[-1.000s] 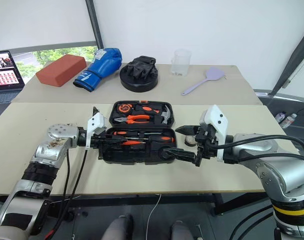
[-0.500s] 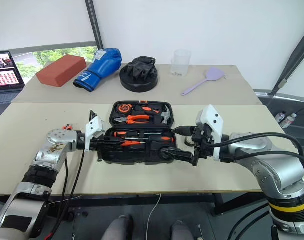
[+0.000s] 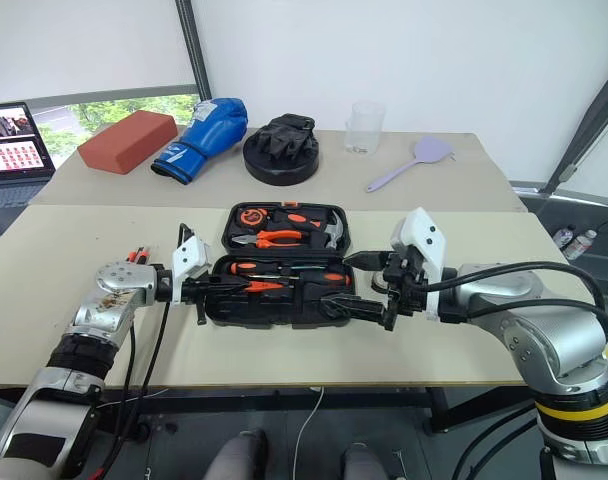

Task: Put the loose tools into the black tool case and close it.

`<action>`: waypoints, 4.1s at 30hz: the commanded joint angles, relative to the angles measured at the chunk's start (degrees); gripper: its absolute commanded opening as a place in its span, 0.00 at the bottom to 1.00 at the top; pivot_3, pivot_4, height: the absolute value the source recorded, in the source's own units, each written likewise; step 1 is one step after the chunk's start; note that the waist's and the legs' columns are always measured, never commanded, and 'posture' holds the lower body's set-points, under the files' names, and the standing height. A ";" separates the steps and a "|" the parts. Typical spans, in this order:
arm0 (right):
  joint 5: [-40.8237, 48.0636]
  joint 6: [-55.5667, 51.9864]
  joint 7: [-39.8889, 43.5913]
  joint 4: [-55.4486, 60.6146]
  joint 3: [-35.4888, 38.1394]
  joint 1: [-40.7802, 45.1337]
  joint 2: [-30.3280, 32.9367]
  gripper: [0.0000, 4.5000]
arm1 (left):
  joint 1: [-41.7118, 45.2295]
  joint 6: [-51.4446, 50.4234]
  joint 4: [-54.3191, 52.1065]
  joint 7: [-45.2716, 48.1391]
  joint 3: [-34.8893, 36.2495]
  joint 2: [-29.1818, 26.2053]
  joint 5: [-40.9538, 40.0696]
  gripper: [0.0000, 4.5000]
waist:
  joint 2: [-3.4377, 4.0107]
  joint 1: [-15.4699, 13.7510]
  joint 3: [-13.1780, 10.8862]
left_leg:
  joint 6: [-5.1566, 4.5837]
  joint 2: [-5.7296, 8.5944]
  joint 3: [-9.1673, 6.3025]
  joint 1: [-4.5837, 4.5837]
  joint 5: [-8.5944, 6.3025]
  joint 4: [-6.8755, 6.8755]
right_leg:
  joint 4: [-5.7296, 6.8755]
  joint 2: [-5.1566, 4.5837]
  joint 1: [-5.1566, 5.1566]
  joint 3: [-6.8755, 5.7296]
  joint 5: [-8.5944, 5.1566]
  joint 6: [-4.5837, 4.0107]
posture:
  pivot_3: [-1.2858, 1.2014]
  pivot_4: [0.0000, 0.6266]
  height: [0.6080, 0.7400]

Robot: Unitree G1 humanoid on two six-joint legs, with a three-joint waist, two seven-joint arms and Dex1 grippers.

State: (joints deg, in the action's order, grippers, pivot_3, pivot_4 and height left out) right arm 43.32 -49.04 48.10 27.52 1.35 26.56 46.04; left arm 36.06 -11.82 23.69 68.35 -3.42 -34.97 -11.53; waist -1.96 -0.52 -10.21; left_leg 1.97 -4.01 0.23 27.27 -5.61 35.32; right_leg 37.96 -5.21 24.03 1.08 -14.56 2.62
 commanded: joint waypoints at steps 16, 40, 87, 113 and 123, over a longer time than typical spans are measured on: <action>-5.42 7.67 13.78 -11.10 -9.17 13.27 -5.68 1.00 | -43.53 -47.95 -49.38 -27.96 53.66 -7.95 -19.33 0.99 | -0.08 1.49 -0.05 | 0.42 -0.06 0.02 -0.31 -0.27 -0.46 | -0.17 -0.08 0.15 -0.15 -0.42 -0.55 | 0.52 0.24 0.97; -7.55 7.42 10.41 -6.01 -7.35 9.35 -7.17 1.00 | -6.75 -60.83 -14.83 -40.51 18.69 -16.53 -11.62 0.99 | -0.18 0.52 -0.01 | 0.15 -0.06 0.06 -0.07 -0.07 -0.56 | -0.31 0.03 0.15 -0.11 0.00 -0.15 | 0.52 0.24 0.97; -2.82 2.56 2.20 4.63 1.13 -1.89 0.46 1.00 | 20.16 -3.86 0.58 24.15 -24.15 -6.09 6.84 0.77 | -0.22 -0.22 -0.03 | 0.28 -0.16 0.26 0.22 0.33 -0.41 | -0.81 0.01 0.03 -0.04 0.33 0.12 | 0.52 0.24 0.97; -2.67 3.05 2.48 3.22 0.36 -0.86 -0.55 1.00 | 16.26 0.80 -4.70 21.03 -24.00 -7.59 10.72 0.00 | -0.21 -0.11 -0.03 | 0.23 -0.16 0.23 0.20 0.36 -0.37 | -0.77 0.04 0.01 -0.04 0.38 0.11 | 0.52 0.24 0.97; -1.83 2.29 1.55 3.09 0.98 -0.72 -0.93 1.00 | 12.58 5.30 -3.83 18.17 -24.88 -5.23 15.69 0.00 | 0.13 -0.10 0.19 | 0.23 -0.17 0.24 0.04 0.36 -0.36 | -0.76 0.03 -0.13 -0.02 0.35 0.12 | 0.52 0.24 0.97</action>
State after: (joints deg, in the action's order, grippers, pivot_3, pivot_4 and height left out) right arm 39.82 -46.45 49.89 29.81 0.48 24.57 45.23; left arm 50.23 -6.41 18.97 86.32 -26.90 -40.51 2.24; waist -1.82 -0.62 -10.02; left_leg 2.20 -4.18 0.46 27.31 -5.25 34.95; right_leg 37.20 -5.16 23.91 1.05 -14.21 2.74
